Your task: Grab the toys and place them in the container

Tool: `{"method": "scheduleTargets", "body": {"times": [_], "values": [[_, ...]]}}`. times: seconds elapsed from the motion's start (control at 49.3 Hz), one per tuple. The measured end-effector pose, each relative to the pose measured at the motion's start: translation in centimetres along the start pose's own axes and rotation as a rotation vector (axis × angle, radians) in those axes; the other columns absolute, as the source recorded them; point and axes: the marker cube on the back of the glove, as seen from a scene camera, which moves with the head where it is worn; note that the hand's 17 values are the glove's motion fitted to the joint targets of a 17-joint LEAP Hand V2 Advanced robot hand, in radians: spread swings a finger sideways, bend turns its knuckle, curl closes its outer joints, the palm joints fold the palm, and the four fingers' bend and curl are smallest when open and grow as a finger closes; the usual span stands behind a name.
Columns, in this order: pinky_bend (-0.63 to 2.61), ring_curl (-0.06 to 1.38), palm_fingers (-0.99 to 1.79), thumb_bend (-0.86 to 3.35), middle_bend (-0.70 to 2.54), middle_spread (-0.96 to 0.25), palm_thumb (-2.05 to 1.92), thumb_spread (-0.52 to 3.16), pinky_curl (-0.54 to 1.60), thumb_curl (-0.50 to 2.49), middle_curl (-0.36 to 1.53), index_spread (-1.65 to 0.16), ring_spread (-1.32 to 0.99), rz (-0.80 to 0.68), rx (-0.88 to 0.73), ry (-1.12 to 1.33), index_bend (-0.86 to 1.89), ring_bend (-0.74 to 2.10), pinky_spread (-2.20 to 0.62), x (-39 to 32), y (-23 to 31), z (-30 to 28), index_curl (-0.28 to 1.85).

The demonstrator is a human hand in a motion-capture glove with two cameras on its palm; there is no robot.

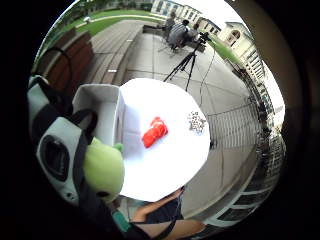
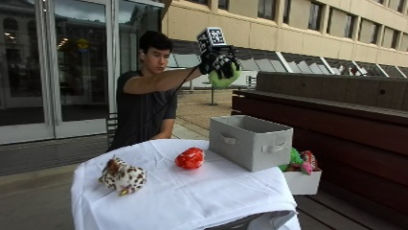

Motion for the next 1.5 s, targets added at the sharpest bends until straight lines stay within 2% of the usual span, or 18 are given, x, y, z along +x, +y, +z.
{"method": "scheduleTargets", "body": {"times": [0.081, 0.324, 0.365, 0.466, 0.487, 0.588, 0.669, 0.771, 1.054, 1.217, 1.501], "values": [[0.98, 0.50, 1.08, 0.15, 0.72, -0.41, 0.68, 0.48, 0.46, 0.85, 0.62, -0.36, -0.43, -0.049, -0.010, -0.009, 0.29, 1.13, -0.44, -1.8, 0.4, 1.9, 0.63], [0.98, 0.49, 1.02, 0.11, 0.61, -0.42, 0.66, 0.55, 0.45, 0.89, 0.62, -0.38, -0.44, -0.052, -0.119, 0.000, 0.16, 1.09, -0.44, -2.7, -0.3, 6.6, 0.66], [1.02, 0.49, 0.82, 0.07, 0.53, -0.38, 0.62, 0.63, 0.46, 0.87, 0.60, -0.36, -0.43, -0.059, -0.148, 0.000, 0.07, 1.07, -0.45, -2.3, -0.6, 7.2, 0.63], [1.11, 0.48, 0.66, -0.02, 0.40, -0.27, 0.45, 0.88, 0.47, 0.79, 0.57, -0.35, -0.41, -0.059, -0.221, -0.031, 0.04, 1.10, -0.41, -2.7, 0.0, 7.9, 0.58], [1.15, 0.47, 0.48, -0.09, 0.33, -0.22, 0.33, 0.91, 0.48, 0.74, 0.55, -0.34, -0.38, -0.063, -0.226, -0.033, 0.02, 1.06, -0.38, -2.7, 0.0, 7.9, 0.56], [1.28, 0.45, 0.14, -0.14, 0.29, -0.09, 0.02, 0.97, 0.51, 0.61, 0.54, -0.31, -0.28, -0.085, -0.207, -0.028, 0.01, 0.96, -0.28, -2.2, 0.0, 7.9, 0.50], [1.32, 0.42, 0.03, -0.10, 0.28, -0.02, -0.07, 0.99, 0.50, 0.54, 0.53, -0.31, -0.22, -0.099, -0.189, -0.018, 0.05, 0.91, -0.22, -1.4, -0.1, 7.5, 0.44], [1.35, 0.35, -0.11, -0.09, 0.25, 0.00, -0.09, 1.01, 0.47, 0.47, 0.50, -0.31, -0.15, -0.105, -0.162, 0.010, 0.10, 0.78, -0.14, 0.1, -0.6, 7.1, 0.39], [1.30, 0.29, -0.11, -0.07, 0.19, -0.02, -0.08, 1.03, 0.42, 0.35, 0.47, -0.32, -0.08, -0.063, -0.166, 0.153, 0.12, 0.62, -0.04, 6.1, 0.2, 7.0, 0.33], [1.29, 0.27, -0.12, -0.07, 0.18, -0.03, -0.08, 1.04, 0.40, 0.31, 0.45, -0.33, -0.07, -0.024, -0.166, 0.181, 0.11, 0.55, 0.00, 11.2, 0.4, 9.2, 0.29], [1.31, 0.27, -0.17, -0.07, 0.17, -0.03, -0.08, 1.01, 0.39, 0.26, 0.42, -0.32, -0.03, 0.010, -0.254, 0.189, 0.05, 0.51, 0.03, 18.4, 2.3, 15.3, 0.21]]}}
